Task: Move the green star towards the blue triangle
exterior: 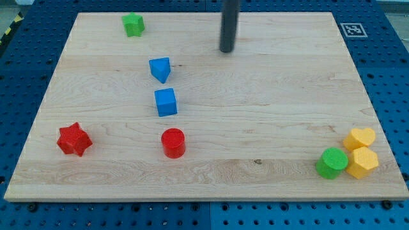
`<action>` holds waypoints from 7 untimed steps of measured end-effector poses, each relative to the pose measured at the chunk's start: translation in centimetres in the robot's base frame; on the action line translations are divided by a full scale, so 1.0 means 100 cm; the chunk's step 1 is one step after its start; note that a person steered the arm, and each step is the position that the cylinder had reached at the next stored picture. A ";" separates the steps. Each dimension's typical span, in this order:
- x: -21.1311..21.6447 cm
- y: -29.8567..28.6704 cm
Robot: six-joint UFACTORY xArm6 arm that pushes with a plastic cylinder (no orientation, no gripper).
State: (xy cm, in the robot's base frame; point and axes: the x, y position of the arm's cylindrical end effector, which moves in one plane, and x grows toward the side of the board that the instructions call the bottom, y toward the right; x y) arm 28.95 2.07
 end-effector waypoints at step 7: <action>-0.039 -0.200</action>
State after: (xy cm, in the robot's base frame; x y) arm 25.08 -17.92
